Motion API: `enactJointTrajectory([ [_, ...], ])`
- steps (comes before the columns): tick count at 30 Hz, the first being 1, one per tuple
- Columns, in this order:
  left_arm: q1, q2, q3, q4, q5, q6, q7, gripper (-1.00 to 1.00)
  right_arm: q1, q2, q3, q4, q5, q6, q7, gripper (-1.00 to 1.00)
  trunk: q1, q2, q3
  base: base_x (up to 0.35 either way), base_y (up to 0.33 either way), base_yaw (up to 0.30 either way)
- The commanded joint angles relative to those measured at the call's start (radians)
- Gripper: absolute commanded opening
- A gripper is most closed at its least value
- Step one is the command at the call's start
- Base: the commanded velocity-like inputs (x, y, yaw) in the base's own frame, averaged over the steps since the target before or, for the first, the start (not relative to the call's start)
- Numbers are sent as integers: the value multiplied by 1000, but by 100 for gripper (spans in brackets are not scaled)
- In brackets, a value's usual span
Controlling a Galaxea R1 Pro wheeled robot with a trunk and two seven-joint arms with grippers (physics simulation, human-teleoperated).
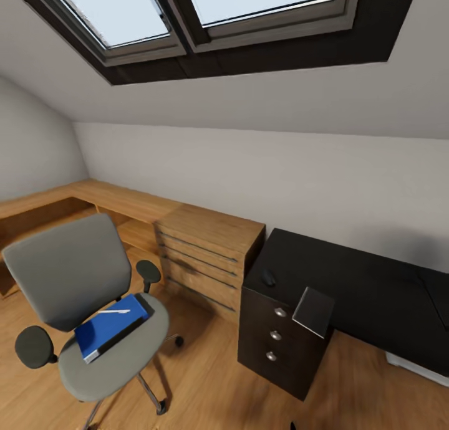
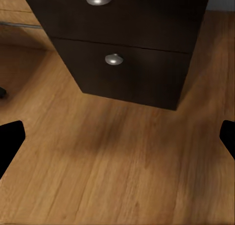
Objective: In the bedroom, organize the workspace by keeping the computer under the desk, ensuring the monitor is on the desk, placing the keyboard on the desk next to the monitor, placing the mouse on the desk next to the keyboard, moving the folder from the swivel chair onto the desk next to the mouse, stacking the notebook on top of the folder with the pen on top of the notebook, and positioning the swivel chair next to the desk.
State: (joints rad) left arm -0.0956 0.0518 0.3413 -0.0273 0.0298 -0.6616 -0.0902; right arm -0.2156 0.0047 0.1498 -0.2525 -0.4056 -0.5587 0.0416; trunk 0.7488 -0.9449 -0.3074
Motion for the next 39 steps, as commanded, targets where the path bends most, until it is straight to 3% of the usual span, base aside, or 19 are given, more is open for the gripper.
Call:
enactJointTrajectory([
  [1,-1,0,7,1,3,-2,-9,100,-1,0,5,1,-10,-4,4,100,0,-1,-2,0,0,271],
  [11,-1,0,7,1,4,-1,-9,100,-1,1,8,0,-6,-5,4,100,0,-1,-9,0,0,266],
  [23,-1,2,8,1,4,1,-8,100,-1,1,8,-1,29,-15,4,100,0,-1,-19,0,0,238],
  [35,-1,2,8,1,5,4,-8,100,-1,0,7,-1,42,-20,5,100,0,-1,-22,1,0,44],
  [39,-1,2,8,1,6,4,-9,100,-1,-6,4,-5,41,-11,5,100,0,-1,-22,274,0,0],
])
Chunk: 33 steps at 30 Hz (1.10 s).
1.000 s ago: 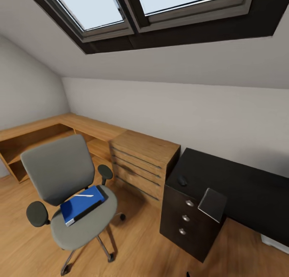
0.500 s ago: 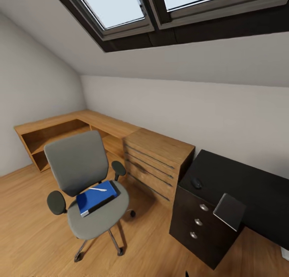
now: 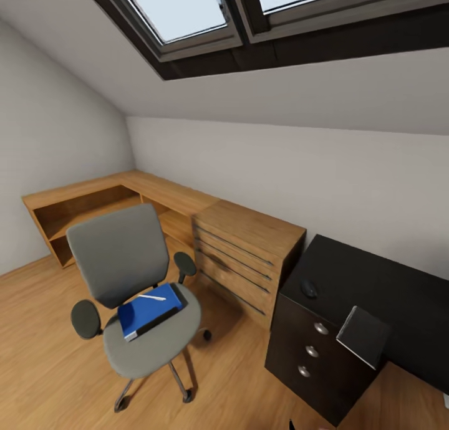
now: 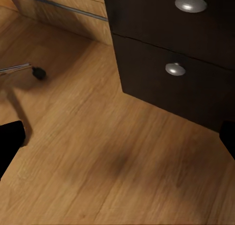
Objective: In the bedroom, organize the workspace by keeping the computer under the desk, ensuring the monitor is on the desk, placing the keyboard on the desk next to the monitor, placing the mouse on the desk next to the keyboard, moving the folder from the swivel chair onto the desk next to the mouse, stacking the notebook on top of the folder with the pen on top of the notebook, and positioning the swivel chair next to the desk.
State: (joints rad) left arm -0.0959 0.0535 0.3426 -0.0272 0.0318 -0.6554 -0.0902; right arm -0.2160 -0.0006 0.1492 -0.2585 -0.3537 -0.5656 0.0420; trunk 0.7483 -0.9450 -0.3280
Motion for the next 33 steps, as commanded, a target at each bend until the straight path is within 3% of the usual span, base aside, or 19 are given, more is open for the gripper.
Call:
enactJointTrajectory([
  [1,-1,0,7,1,3,-2,-9,100,-1,-1,4,-1,-11,-2,4,100,1,-1,-1,242,0,0],
  [6,-1,0,8,1,3,-2,-10,100,-5,1,4,-41,-6,49,-15,100,1,-1,-1,111,0,0],
  [11,-1,0,8,1,3,-2,-10,100,-22,2,4,-150,40,244,-65,100,1,-1,-1,20,0,0],
  [13,-1,0,8,1,2,-3,-10,100,-42,0,4,-239,74,376,-112,100,1,-1,-1,6,0,0],
  [17,-1,-1,8,1,2,-4,-10,100,-93,-2,4,-350,93,547,-160,100,1,-1,-1,2,0,0],
  [18,-1,-1,9,1,2,-4,-10,100,-122,-3,4,-393,96,625,-170,100,1,-1,-1,0,0,0],
  [20,-1,-1,9,1,3,-4,-9,100,-155,-5,2,-438,98,708,-178,100,1,-1,-1,0,0,0],
  [23,-1,-1,10,1,4,-4,-7,100,-252,-11,-1,-527,99,916,-200,100,1,-1,-1,0,0,0],
  [26,-1,-1,10,1,4,-4,-7,100,-321,-13,-3,-550,97,1005,-224,100,1,-1,-1,0,0,0],
  [28,-1,-1,10,1,4,-3,-7,100,-427,-23,-11,-554,96,1069,-265,100,1,-1,-1,7,0,0],
  [33,-1,-1,9,2,4,-2,-9,100,-559,-56,-57,-503,95,1102,-303,100,1,-1,-1,141,0,0],
])
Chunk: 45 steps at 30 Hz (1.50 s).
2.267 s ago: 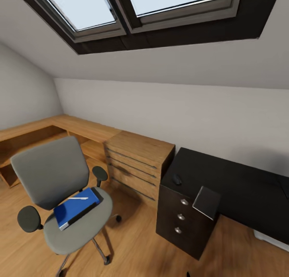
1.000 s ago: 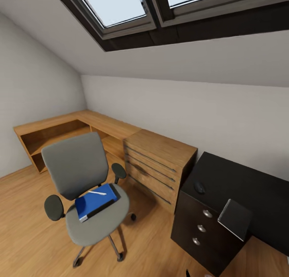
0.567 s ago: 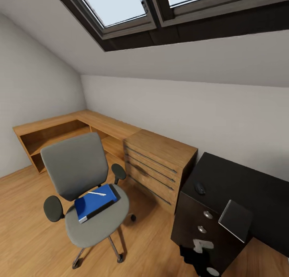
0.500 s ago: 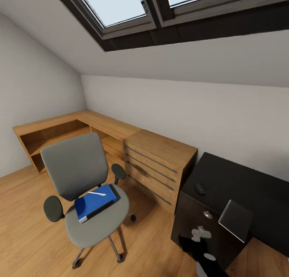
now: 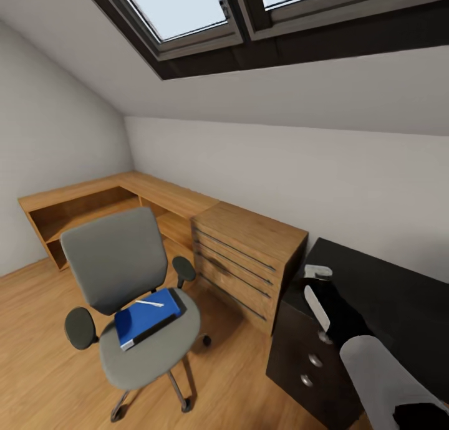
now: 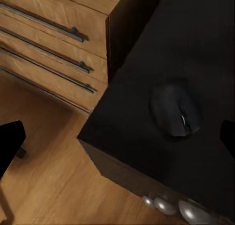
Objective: In the bedroom, organize the workspace by keeping the computer under the desk, ensuring the monitor is on the desk, placing the keyboard on the desk next to the monitor, placing the mouse on the desk next to the keyboard, moving the folder from the swivel chair onto the desk next to the mouse, stacking the notebook on top of the folder with the pen on top of the notebook, and positioning the swivel chair next to the desk.
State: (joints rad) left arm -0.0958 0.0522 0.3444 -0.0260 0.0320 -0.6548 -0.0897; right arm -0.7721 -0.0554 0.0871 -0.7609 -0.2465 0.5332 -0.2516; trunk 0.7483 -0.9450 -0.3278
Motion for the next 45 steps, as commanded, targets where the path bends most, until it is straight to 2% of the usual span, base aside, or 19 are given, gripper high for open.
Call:
enactJointTrajectory([
  [1,-1,0,7,1,3,-2,-10,100,-20,-6,1,11,-13,6,-12,100,1,-1,-1,256,0,0],
  [4,-1,0,7,1,3,-2,-10,100,-63,-21,-9,39,-13,10,-17,100,1,-1,-1,274,0,0],
  [9,-1,-2,7,1,3,-1,-9,100,-102,-58,-17,66,-13,13,-14,100,1,-1,-1,165,0,0],
  [15,-1,-2,7,1,3,0,-9,100,-111,-71,-20,85,-13,14,-13,100,1,-1,-1,32,0,0],
  [22,-1,-3,7,1,3,-1,-8,100,-113,-95,-20,188,-13,14,-12,100,1,-1,-1,5,0,0],
  [33,-1,-3,7,1,3,-2,-10,100,-113,-119,-20,259,-14,14,-11,100,1,-1,-1,67,0,0],
  [39,-1,-3,7,1,3,-2,-9,100,-113,-122,-19,274,-14,14,-8,100,1,-1,-1,76,0,0],
  [45,-1,-3,7,1,3,-3,-10,100,-113,-122,-14,282,-12,14,30,100,1,-1,-1,21,0,0],
])
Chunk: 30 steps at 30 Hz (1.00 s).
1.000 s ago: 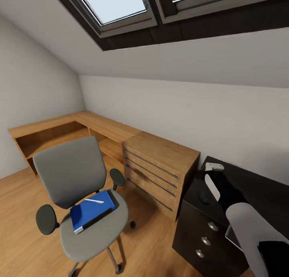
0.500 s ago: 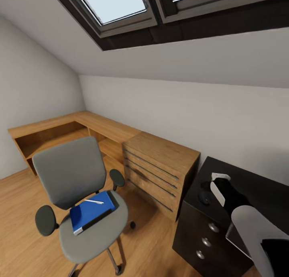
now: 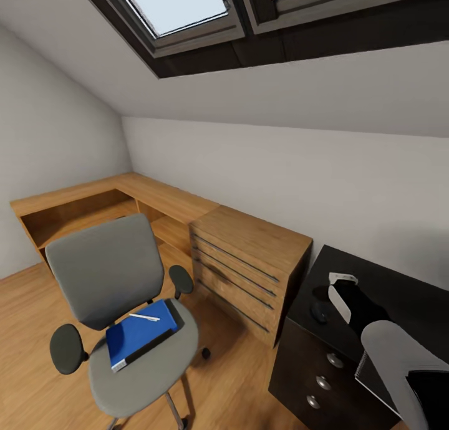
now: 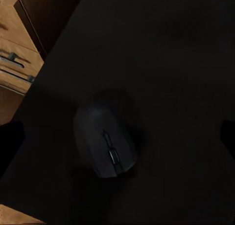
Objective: In the bedroom, organize the workspace by keeping the computer under the desk, ensuring the monitor is on the desk, placing the keyboard on the desk next to the monitor, placing the mouse on the desk next to the keyboard, moving the folder from the swivel chair onto the desk next to the mouse, stacking the notebook on top of the folder with the pen on top of the notebook, and positioning the swivel chair next to the desk.
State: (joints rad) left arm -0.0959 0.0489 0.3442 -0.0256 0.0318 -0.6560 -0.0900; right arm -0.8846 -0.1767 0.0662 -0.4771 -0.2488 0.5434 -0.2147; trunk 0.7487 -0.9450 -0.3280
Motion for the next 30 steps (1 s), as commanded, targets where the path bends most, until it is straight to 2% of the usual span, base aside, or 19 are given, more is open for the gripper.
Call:
enactJointTrajectory([
  [1,-1,0,7,1,3,-3,-9,100,-1,-1,8,8,-10,4,5,100,0,-1,-1,130,0,0],
  [10,-1,0,7,1,3,-4,-10,100,-1,-2,8,66,-4,3,57,100,0,-1,-1,188,0,0],
  [25,-1,1,8,1,4,-2,-8,100,-1,-13,9,75,-4,1,66,100,0,-1,-1,13,0,0],
  [30,-1,1,9,1,5,-4,-7,100,-1,-27,10,75,-3,1,102,100,0,-1,-1,0,-8,0],
])
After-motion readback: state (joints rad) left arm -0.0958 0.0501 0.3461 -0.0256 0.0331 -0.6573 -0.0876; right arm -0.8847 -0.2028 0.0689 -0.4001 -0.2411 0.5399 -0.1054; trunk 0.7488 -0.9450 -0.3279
